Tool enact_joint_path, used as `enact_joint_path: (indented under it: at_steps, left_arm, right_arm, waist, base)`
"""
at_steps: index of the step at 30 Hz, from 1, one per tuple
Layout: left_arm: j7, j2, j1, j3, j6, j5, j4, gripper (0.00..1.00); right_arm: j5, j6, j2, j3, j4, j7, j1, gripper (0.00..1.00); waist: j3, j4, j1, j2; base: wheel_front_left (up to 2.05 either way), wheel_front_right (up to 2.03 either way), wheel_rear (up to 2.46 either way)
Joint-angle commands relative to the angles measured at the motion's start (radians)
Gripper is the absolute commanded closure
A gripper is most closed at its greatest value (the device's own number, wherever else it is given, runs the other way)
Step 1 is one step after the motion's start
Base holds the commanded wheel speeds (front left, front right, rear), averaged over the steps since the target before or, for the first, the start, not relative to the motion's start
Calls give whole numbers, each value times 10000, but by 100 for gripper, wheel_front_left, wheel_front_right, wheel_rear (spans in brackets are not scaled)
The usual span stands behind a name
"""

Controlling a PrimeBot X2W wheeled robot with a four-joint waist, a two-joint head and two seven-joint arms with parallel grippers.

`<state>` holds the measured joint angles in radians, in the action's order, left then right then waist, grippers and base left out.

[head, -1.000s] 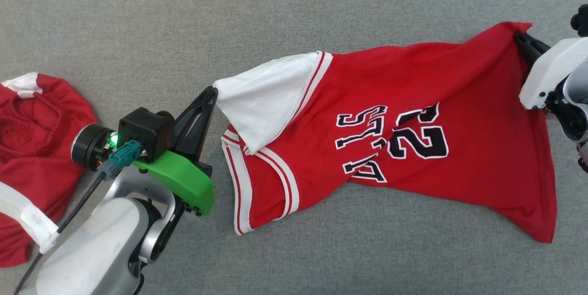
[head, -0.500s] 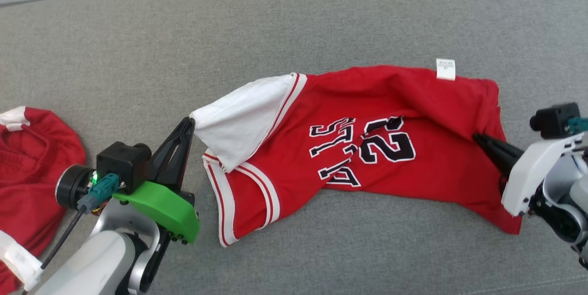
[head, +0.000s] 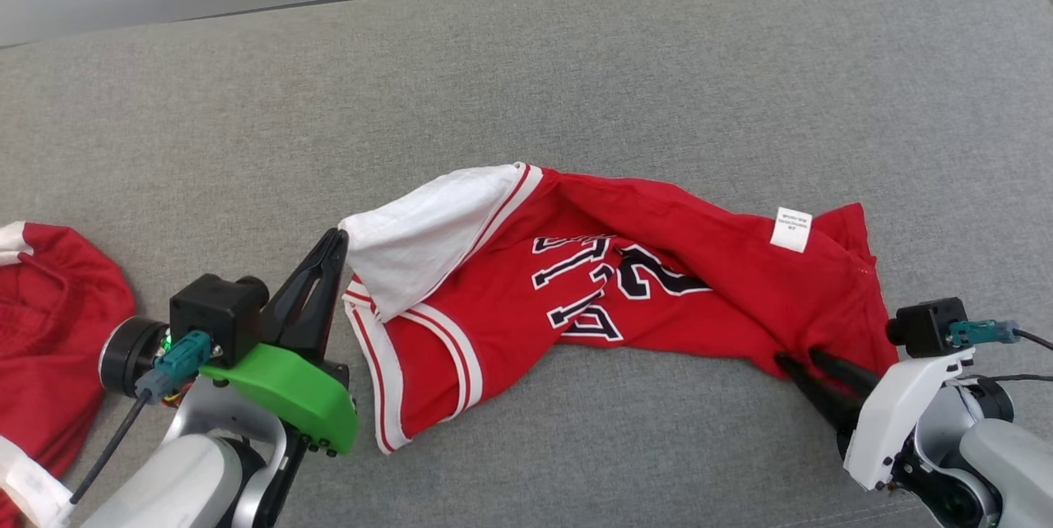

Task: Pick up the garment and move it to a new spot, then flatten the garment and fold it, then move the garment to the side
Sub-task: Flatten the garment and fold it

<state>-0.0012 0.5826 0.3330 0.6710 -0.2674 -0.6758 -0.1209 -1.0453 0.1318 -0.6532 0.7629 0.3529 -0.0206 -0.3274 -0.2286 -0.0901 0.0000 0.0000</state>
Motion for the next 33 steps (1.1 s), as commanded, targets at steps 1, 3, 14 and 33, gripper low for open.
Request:
enact_joint_path:
  at_steps: [1, 3, 14, 33]
  left_arm:
    - [-46, 17, -81, -13, -24, -21, 56, 100]
    - [-86, 3, -124, -12, -34, -36, 96, 100]
    - [-82, 77, -254, 28, -64, -116, 109, 100]
    - [-29, -68, 191, 188, 37, -40, 161, 100]
  right_arm:
    - [-53, -20, 27, -221, -74, 150, 243, 0]
    - [-121, -20, -67, -531, -333, 264, 428, 0]
    - [-670, -17, -311, -2900, -1118, 239, 1093, 0]
    - [-2573, -17, 41, -3683, -970, -314, 961, 0]
  waist:
    - [23, -15, 0, 0]
    - [57, -45, 0, 0]
    - [204, -81, 0, 0]
    - [-259, 389, 0, 0]
  base:
    - [0, 0, 0]
    - [0, 0, 0]
    - [0, 0, 0]
    - [0, 0, 0]
